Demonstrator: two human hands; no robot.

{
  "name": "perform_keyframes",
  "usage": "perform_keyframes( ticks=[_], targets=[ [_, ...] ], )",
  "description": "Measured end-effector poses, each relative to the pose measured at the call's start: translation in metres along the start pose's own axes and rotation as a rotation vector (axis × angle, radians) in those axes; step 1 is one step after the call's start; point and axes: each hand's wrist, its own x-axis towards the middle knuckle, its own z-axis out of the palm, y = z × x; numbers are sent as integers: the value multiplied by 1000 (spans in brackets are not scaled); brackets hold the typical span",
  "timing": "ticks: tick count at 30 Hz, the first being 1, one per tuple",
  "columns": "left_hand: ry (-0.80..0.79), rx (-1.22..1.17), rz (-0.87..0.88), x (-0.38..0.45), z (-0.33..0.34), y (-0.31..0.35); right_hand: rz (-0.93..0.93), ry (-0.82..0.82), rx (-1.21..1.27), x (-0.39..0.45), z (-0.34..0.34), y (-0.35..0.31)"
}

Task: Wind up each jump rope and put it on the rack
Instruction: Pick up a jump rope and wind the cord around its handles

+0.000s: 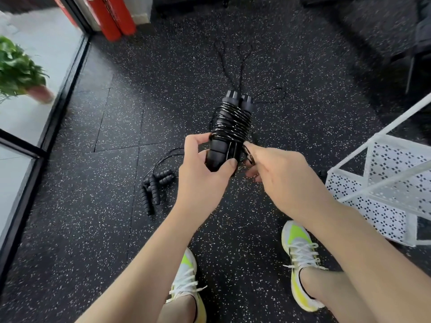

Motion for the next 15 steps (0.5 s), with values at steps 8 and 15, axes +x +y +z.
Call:
perform_keyframes(
  ticks=[8, 15],
  targets=[
    [-36, 34, 32, -8, 9, 2, -169, 363, 29, 2, -2, 10],
    [-86, 46, 64, -11, 12, 5, -31, 309, 170, 3, -6, 6]
  ],
)
